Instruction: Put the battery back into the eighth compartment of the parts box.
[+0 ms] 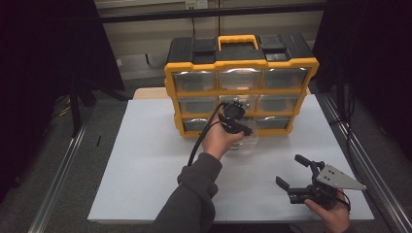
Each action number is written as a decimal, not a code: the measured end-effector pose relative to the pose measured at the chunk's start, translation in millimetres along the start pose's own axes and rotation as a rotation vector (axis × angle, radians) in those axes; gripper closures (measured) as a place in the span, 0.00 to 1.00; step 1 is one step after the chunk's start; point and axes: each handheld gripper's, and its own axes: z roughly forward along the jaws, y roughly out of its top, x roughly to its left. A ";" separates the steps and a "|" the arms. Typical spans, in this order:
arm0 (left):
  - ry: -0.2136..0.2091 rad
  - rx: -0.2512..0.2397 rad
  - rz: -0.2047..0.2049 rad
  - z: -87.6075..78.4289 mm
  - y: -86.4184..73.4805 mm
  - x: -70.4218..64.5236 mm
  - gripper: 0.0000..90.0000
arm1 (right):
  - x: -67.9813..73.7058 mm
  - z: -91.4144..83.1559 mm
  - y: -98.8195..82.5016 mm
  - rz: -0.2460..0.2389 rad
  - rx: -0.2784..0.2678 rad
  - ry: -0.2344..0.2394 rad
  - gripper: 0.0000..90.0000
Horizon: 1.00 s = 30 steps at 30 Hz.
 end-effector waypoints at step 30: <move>-0.054 -0.140 0.037 -32.6 -21.9 1.2 0.34 | 0.7 -0.5 -0.5 -0.003 0.003 -0.001 0.02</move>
